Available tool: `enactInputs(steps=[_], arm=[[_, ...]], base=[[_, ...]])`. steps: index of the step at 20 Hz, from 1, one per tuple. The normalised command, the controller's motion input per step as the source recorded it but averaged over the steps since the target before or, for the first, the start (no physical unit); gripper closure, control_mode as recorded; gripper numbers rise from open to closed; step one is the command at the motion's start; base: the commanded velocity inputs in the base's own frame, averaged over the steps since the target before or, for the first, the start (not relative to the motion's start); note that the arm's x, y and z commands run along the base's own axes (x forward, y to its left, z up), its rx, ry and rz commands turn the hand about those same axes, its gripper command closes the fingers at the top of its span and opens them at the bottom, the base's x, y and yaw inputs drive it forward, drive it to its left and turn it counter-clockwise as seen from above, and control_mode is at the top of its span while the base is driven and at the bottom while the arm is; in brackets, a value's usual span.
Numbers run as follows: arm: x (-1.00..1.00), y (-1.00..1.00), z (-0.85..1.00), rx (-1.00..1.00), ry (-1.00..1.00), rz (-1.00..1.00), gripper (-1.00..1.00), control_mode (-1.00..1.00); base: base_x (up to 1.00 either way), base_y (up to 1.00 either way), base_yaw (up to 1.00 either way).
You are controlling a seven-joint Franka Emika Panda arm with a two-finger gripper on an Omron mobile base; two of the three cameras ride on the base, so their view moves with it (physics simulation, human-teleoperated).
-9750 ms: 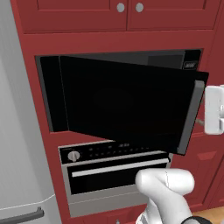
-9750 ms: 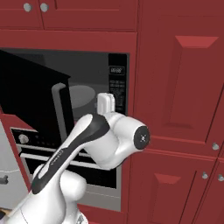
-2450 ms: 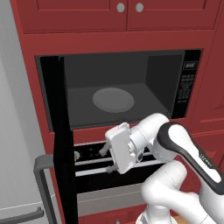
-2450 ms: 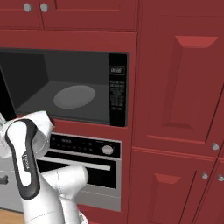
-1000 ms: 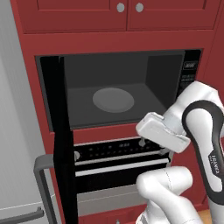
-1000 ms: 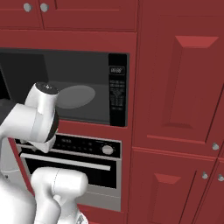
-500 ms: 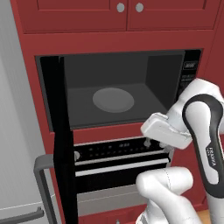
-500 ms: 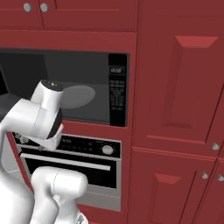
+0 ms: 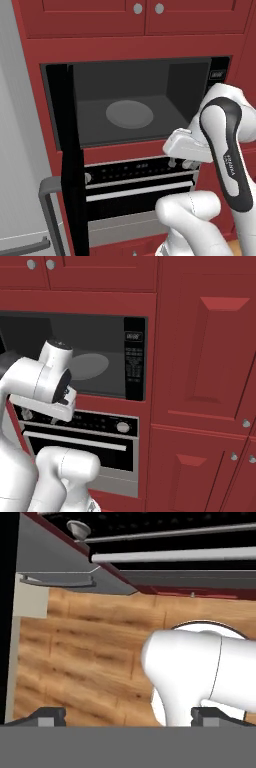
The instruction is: Place the sponge inside the microwave to prepare for sanitizing.
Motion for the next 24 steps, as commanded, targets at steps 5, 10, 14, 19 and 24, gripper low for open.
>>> enactInputs(steps=[5,10,14,19,24], arm=[[0.07,-0.24,0.0,0.0,0.0,0.17,-1.0,-1.0],[0.11,-0.16,-0.05,-0.01,-0.11,0.14,-1.0,-1.0],[0.18,-0.18,-0.09,-0.06,-0.14,-0.03,-1.0,-1.0],[0.22,-0.13,-0.04,-0.01,-0.18,-0.04,-1.0,-1.0],[0.15,-0.06,0.0,0.0,-0.11,-0.04,-1.0,-1.0]], base=[[0.0,0.0,0.0],[0.0,0.0,0.0],[0.0,0.0,0.0],[0.0,0.0,0.0],[0.0,0.0,0.0]])
